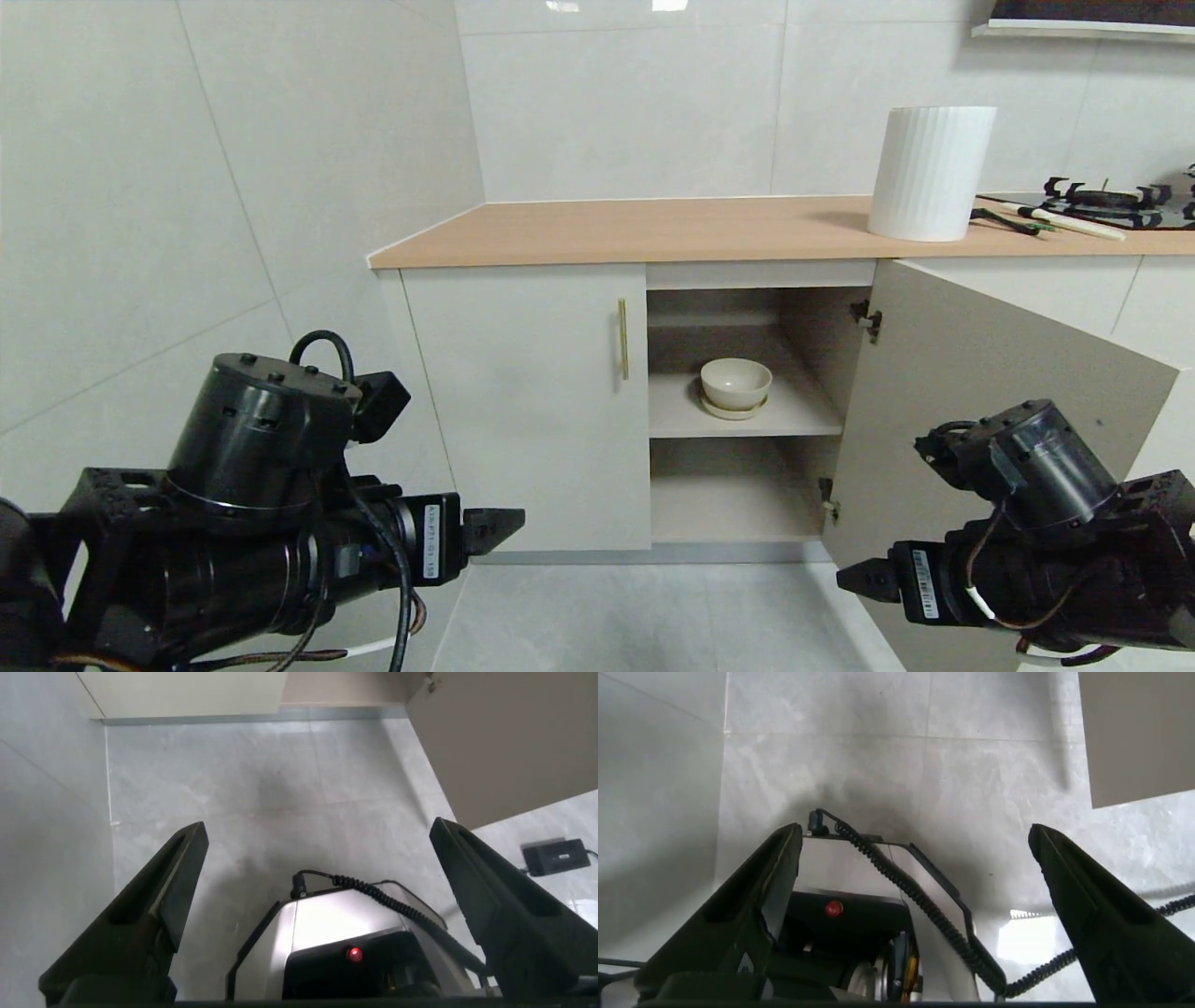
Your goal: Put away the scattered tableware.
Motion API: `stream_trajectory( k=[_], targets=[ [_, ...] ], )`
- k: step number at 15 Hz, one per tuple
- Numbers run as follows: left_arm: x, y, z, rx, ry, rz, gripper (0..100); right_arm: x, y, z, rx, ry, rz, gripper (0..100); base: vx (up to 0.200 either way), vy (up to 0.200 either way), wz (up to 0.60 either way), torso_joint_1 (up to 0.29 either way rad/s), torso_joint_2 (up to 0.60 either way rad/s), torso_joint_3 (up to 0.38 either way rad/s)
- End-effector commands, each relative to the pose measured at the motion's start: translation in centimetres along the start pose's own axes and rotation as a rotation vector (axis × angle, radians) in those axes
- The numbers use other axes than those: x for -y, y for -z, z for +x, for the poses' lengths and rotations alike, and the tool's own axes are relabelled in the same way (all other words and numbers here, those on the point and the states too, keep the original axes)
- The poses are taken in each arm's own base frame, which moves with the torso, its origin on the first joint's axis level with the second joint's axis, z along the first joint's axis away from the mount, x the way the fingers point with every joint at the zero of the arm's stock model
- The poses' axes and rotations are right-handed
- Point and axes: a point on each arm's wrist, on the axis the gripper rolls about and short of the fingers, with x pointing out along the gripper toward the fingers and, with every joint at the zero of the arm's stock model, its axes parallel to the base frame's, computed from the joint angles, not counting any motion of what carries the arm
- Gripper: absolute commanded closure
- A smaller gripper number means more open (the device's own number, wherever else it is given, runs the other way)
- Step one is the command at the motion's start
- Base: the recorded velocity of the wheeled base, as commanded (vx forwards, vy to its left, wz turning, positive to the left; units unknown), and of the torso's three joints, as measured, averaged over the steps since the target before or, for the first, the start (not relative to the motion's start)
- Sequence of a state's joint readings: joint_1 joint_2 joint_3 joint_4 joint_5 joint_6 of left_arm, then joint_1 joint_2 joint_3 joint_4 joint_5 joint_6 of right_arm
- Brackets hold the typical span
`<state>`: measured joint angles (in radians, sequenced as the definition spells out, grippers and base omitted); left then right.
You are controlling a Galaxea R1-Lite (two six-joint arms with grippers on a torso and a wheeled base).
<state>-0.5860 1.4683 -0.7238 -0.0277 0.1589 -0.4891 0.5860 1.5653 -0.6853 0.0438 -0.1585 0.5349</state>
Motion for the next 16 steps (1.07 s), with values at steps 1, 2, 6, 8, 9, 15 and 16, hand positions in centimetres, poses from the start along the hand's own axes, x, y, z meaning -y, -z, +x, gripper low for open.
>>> stream_trajectory(
  k=[1, 2, 6, 8, 9, 15, 16],
  targets=[
    [0.0, 0.0, 0.1, -0.002, -0.002, 0.0, 0, 0.3, 0.0, 0.2, -0.014, 0.017, 0.002, 0, 0.0, -0.2, 0.0, 0.002, -0.01, 0.002],
    [0.0, 0.0, 0.1, -0.001, -0.003, 0.0, 0, 0.4, 0.0, 0.1, -0.019, 0.022, -0.002, 0, 0.0, -0.2, 0.0, -0.002, 0.0, 0.002],
    [0.0, 0.0, 0.2, -0.006, -0.004, 0.001, 0, 0.8, 0.3, -0.3, -0.055, 0.047, -0.033, 0, 0.0, -0.2, 0.0, 0.004, 0.01, 0.005],
    [0.0, 0.1, 0.2, -0.007, -0.005, 0.001, 0, 1.0, 0.3, -0.2, -0.067, 0.058, -0.038, 0, 0.0, -0.2, 0.0, 0.002, 0.0, 0.005],
    [0.0, 0.1, 0.2, -0.009, -0.005, 0.001, 0, 1.3, 0.2, -0.2, -0.066, 0.066, -0.033, 0, 0.0, -0.2, 0.0, 0.002, 0.0, 0.002],
    [0.0, 0.0, 0.4, -0.01, -0.006, -0.001, 0, 5.0, -0.7, -3.0, -0.103, 0.213, -0.081, 0, 0.0, -0.1, 0.0, 0.0, 0.0, 0.001],
    [0.0, 0.1, 0.4, -0.013, -0.007, 0.0, 0, 5.5, -0.9, -4.0, -0.116, 0.23, -0.08, 0, 0.0, 0.0, 0.0, 0.0, 0.0, 0.0]
  ],
)
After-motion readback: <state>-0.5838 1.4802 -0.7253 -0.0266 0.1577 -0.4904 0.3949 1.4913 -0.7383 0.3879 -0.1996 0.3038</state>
